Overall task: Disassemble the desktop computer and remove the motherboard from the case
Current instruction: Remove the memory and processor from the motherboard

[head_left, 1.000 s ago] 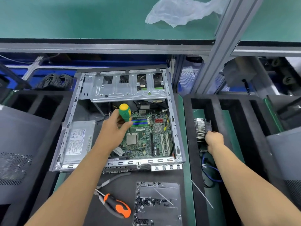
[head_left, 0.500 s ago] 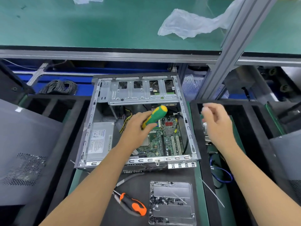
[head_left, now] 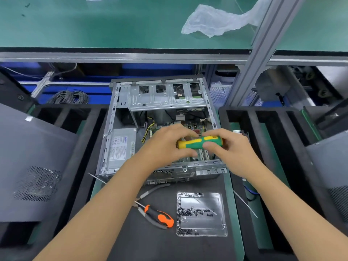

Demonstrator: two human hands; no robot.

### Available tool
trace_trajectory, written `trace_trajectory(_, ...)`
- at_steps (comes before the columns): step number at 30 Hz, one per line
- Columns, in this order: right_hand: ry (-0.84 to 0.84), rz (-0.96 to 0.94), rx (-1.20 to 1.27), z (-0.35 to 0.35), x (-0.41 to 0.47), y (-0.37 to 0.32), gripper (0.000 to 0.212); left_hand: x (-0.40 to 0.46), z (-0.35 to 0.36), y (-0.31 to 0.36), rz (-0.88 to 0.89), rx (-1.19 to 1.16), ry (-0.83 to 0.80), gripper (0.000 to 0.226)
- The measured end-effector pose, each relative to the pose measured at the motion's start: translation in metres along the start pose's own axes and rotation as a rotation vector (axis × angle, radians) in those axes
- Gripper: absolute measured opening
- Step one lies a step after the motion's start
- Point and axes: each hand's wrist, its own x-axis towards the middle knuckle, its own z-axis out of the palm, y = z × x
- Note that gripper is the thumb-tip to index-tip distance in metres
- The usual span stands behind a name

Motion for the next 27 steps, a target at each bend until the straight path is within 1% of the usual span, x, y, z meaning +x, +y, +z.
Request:
trace_trajectory(3,-0.008,0.116,0.214,0.001,-0.033,0.003,0.02,-0.019,0.006,0.015,-0.011,0.008,-0.15,0.042)
trace_trajectory(5,-0.054,0.208,0.261,0.001,-0.055,0.012,0.02,-0.032,0.018,0.024,-0.034,0.005,-0.247,0.039)
trace_trajectory(8,-0.159,0.346,0.321,0.001,-0.082,0.035,0.022,-0.052,0.045,0.029,-0.086,-0.067,-0.386,0.037)
trace_trajectory(10,-0.155,0.448,0.364,0.007,-0.097,0.056,0.025,-0.067,0.067,0.022,-0.125,-0.007,-0.45,0.039)
trace_trajectory(12,-0.097,0.553,0.41,0.017,-0.109,0.078,0.021,-0.084,0.09,0.008,-0.181,0.136,-0.478,0.038)
trace_trajectory(14,-0.061,0.623,0.443,0.029,-0.117,0.097,0.018,-0.099,0.108,-0.009,-0.257,0.223,-0.439,0.03)
trace_trajectory(16,-0.059,0.633,0.419,0.042,-0.118,0.107,0.022,-0.11,0.119,-0.023,-0.305,0.3,-0.35,0.024)
trace_trajectory(18,-0.038,0.603,0.308,0.054,-0.112,0.109,0.03,-0.116,0.126,-0.035,-0.321,0.344,-0.247,0.023)
trace_trajectory(21,0.118,0.572,0.111,0.073,-0.102,0.109,0.033,-0.116,0.128,-0.042,-0.265,0.434,-0.117,0.01)
trace_trajectory(22,0.162,0.567,0.026,0.079,-0.1,0.109,0.032,-0.114,0.127,-0.042,-0.25,0.467,-0.107,0.018)
trace_trajectory(24,0.188,0.54,-0.171,0.086,-0.097,0.11,0.029,-0.111,0.126,-0.042,-0.228,0.52,-0.083,0.034)
trace_trajectory(27,0.198,0.512,-0.362,0.089,-0.092,0.111,0.029,-0.11,0.129,-0.044,-0.194,0.607,-0.062,0.036)
